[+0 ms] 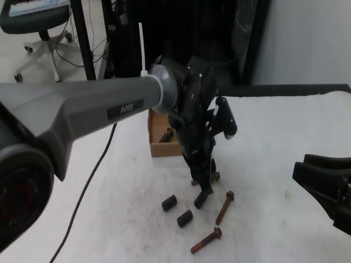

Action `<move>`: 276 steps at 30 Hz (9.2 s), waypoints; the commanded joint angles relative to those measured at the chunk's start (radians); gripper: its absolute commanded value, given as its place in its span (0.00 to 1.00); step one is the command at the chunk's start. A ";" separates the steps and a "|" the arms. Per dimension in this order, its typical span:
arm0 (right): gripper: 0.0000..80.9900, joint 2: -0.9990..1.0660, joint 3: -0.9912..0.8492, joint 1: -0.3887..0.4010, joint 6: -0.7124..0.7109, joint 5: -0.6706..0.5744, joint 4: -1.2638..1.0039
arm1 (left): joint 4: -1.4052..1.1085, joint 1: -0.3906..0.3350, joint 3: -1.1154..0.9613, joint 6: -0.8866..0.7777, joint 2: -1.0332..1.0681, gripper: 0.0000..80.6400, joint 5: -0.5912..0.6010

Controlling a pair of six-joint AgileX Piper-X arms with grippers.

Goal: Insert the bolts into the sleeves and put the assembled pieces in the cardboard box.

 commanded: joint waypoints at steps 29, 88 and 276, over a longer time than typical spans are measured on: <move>0.48 -0.002 -0.002 0.001 0.023 -0.015 -0.004 | 0.017 -0.006 -0.116 0.046 0.116 0.55 -0.015; 0.45 -0.002 -0.002 0.001 0.045 -0.030 -0.004 | -0.090 -0.052 -0.128 0.037 0.103 0.00 -0.270; 0.01 0.764 -0.575 0.498 -0.115 -0.133 -0.118 | -1.111 0.339 1.214 -1.063 -1.555 0.00 0.394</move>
